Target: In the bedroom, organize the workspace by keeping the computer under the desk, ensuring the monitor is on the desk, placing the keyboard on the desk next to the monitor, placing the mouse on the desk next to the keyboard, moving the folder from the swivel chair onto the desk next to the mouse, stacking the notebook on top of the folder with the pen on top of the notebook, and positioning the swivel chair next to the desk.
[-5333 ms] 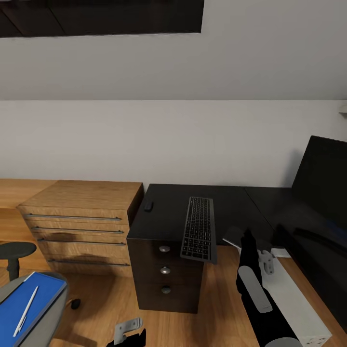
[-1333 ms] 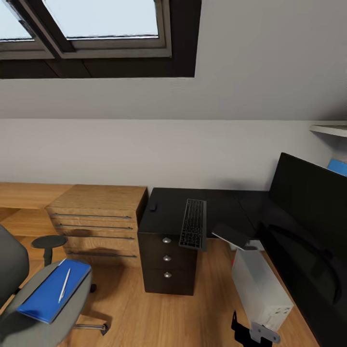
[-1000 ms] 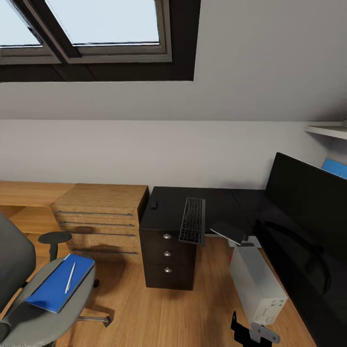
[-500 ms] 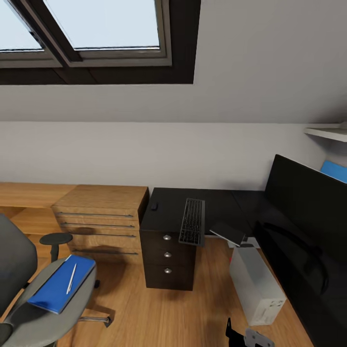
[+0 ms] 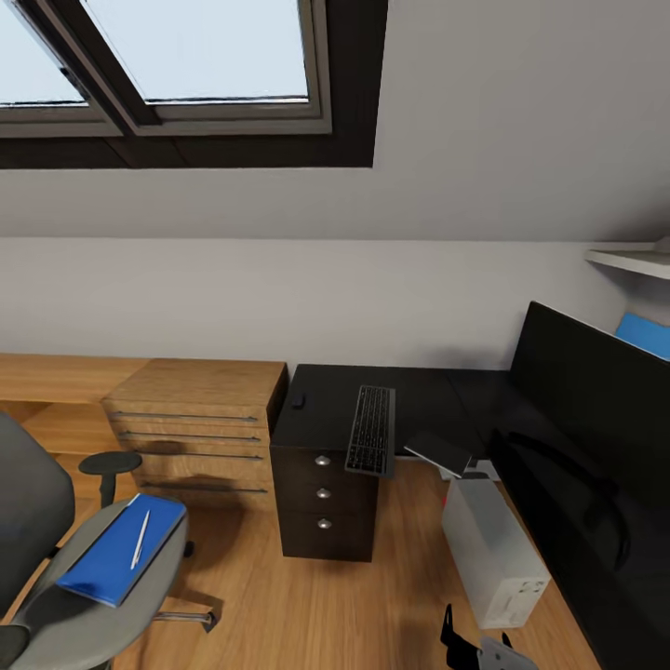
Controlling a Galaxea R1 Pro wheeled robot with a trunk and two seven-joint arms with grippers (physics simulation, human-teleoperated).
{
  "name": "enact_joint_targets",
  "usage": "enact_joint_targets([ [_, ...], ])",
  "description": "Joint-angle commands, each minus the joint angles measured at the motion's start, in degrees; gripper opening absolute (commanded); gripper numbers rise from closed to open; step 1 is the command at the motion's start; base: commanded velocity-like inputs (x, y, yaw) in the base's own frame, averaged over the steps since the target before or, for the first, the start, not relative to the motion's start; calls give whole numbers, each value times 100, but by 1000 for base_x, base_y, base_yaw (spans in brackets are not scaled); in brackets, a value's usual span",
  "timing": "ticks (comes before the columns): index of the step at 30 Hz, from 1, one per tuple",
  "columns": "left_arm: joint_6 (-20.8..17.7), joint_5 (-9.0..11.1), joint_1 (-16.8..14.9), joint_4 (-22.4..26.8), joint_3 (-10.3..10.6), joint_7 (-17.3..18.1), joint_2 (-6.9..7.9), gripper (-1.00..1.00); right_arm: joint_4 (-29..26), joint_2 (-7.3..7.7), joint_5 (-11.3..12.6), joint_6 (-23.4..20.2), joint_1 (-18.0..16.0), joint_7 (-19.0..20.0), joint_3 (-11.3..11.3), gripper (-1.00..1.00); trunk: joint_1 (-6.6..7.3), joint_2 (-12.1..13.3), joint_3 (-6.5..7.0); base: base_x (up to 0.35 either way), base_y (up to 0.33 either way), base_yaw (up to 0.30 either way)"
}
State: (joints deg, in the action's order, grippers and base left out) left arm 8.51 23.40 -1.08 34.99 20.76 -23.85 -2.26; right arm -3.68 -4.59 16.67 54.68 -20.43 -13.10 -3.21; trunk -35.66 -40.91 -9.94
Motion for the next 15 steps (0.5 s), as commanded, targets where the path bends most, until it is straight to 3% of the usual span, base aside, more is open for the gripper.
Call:
enact_joint_targets([
  [1,53,61,-6,-1,42,-41,6,100,11,-4,30,28,-5,-18,-37,100,21,35,10,0,0,0],
  [15,124,51,-6,8,33,-65,6,100,43,-51,29,77,-5,-17,-39,100,329,596,261,0,0,0],
])
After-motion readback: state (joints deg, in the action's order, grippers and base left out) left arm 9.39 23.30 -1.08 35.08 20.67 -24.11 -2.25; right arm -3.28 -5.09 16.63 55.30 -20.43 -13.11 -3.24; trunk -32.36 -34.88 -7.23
